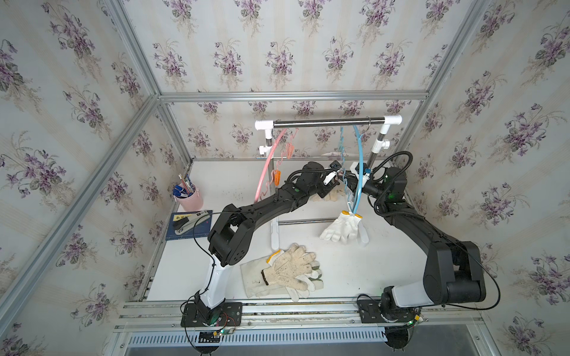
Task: Clip the gloves onto a hanger to dry
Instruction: Clamp the glove onto the hanger.
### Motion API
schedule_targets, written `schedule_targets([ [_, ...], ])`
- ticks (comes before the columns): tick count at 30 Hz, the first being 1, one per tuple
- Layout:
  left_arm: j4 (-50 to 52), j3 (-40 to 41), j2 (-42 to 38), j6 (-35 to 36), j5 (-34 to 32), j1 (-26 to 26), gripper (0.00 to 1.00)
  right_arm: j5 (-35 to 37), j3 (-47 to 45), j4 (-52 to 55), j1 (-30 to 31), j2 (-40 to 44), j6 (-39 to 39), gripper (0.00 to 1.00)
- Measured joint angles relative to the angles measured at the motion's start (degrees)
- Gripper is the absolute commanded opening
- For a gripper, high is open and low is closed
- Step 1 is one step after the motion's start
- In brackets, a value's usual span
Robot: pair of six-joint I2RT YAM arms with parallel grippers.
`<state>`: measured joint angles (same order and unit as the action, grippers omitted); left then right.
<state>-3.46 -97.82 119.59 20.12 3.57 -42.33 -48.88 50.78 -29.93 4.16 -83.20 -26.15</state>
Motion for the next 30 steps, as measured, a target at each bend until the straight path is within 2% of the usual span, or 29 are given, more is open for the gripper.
schedule_targets([
  [15,1.14,-0.15,-0.44,-0.07,-1.01,0.02,0.00,-0.31,-0.02,-0.24,0.17,0.00,0.00,0.20],
  [30,1.05,5.20,-5.90,-1.16,2.99,0.00,0.00,-0.15,-0.13,-0.46,0.26,0.02,-0.26,0.20],
])
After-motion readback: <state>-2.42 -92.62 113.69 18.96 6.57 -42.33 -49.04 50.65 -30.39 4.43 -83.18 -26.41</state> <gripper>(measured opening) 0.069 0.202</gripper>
